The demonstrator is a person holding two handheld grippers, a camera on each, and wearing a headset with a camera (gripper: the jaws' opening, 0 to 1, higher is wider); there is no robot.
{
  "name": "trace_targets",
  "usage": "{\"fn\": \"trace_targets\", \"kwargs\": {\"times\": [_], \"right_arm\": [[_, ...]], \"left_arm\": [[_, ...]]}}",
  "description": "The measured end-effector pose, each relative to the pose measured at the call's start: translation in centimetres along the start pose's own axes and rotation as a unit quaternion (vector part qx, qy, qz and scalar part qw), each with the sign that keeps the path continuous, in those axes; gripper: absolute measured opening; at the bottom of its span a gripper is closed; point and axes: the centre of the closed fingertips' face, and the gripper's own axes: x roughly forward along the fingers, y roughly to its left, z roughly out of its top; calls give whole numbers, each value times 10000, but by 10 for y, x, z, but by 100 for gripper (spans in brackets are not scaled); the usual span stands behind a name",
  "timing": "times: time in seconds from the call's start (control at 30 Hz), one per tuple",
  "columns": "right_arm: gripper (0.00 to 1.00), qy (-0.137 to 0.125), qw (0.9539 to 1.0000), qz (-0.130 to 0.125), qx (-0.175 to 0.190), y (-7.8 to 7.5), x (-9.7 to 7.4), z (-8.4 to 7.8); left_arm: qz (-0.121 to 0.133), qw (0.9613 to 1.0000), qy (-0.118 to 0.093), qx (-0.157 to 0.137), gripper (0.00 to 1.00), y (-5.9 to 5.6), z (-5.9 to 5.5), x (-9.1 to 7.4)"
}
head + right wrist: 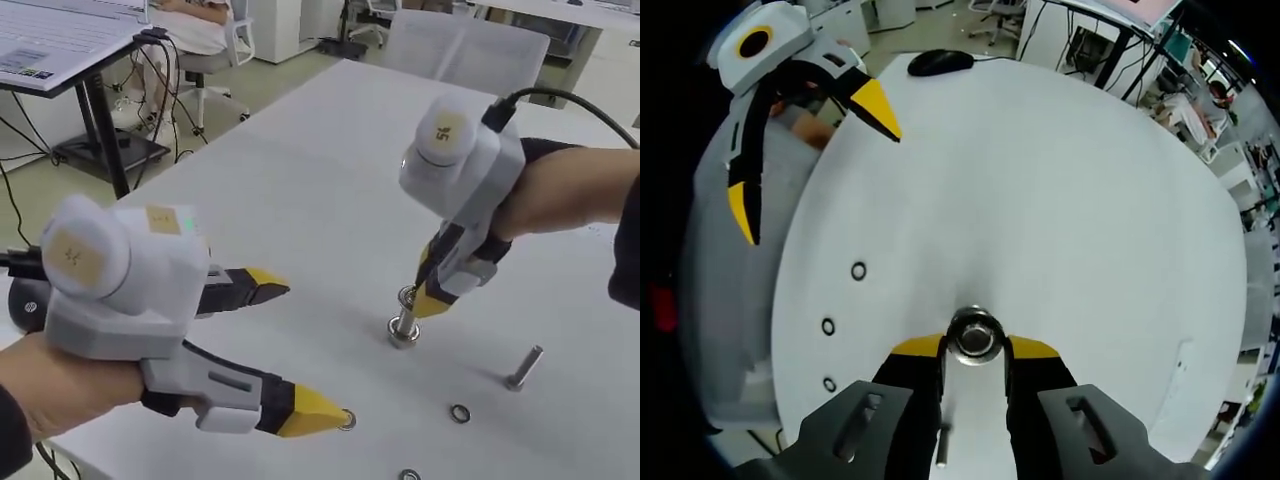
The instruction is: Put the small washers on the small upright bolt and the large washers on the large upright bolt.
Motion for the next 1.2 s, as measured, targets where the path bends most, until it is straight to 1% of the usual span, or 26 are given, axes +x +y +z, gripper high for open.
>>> {"fn": "trace_targets", "kwargs": {"times": [0.33, 0.5, 0.87, 0.97, 1.2], "right_arm": [[24, 94, 9999, 74, 12, 1, 13, -5], [24, 145, 9998, 150, 57, 0, 22, -8], [24, 213, 9995, 216, 102, -2, 41, -10], [24, 220, 9995, 223, 102, -3, 44, -9], [24, 226, 9994, 231, 117, 0, 45, -10]], "left_arm": [[32, 10000, 11, -20, 80, 2, -1, -1], [39, 10000, 17, -21, 80, 2, -1, -1], [51, 10000, 31, -34, 80, 3, -2, -1], [48, 10000, 39, -35, 80, 3, -3, -1], [45, 10000, 49, -37, 80, 2, -4, -1]]}}
